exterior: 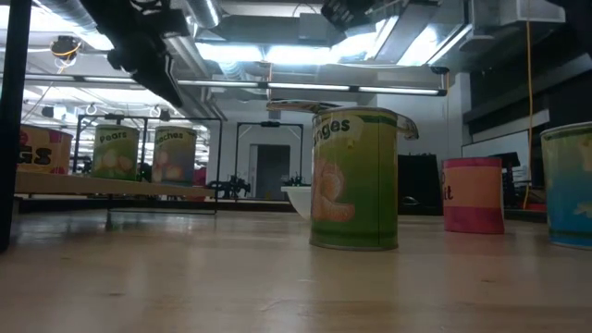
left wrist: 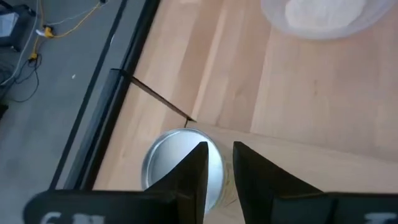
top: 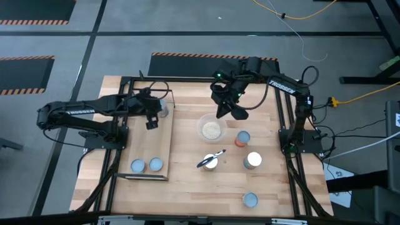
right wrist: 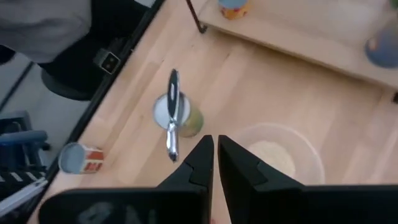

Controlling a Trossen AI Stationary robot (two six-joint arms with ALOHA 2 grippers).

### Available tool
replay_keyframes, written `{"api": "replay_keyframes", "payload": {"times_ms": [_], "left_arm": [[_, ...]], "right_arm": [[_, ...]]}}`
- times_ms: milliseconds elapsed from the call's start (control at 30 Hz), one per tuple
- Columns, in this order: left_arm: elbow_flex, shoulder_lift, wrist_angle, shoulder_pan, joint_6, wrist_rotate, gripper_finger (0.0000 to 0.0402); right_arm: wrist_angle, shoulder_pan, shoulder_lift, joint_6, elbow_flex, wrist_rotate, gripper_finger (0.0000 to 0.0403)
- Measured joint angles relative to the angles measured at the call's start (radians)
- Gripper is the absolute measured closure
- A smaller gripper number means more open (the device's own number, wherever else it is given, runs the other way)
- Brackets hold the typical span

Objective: Pick and place cans onto a shelf
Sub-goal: Put the canned tomatoes on the shelf

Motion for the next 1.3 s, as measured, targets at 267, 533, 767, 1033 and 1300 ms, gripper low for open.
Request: {"api": "replay_keyframes", "payload": {"times_ms": [267, 533, 767, 1033, 1300], "left_arm": [[0.000, -0.059, -0.005, -0.061, -0.032, 0.049, 0.0333], [0.000, -0.064, -0.006, -0.095, -0.032, 0.053, 0.0333], [0.000, -0.064, -0.006, -0.100, -0.032, 0.053, 0.0333], [0.000, -0.064, -0.005, -0.100, -0.032, 0.053, 0.0333], [0.000, -0.064, -0.005, -0.100, -0.033, 0.053, 0.0333]], "right_arm": [[0.278, 0.004, -0.104, 0.133, -0.377, -0.060, 0.0374], [0.650, 0.033, -0.357, 0.447, -0.790, 0.079, 0.0374], [0.992, 0.160, -0.592, 0.728, -1.094, 0.210, 0.0374], [1.164, 0.317, -0.690, 0.988, -1.300, 0.241, 0.0374], [1.168, 0.450, -0.715, 1.165, -1.337, 0.368, 0.0374]]}}
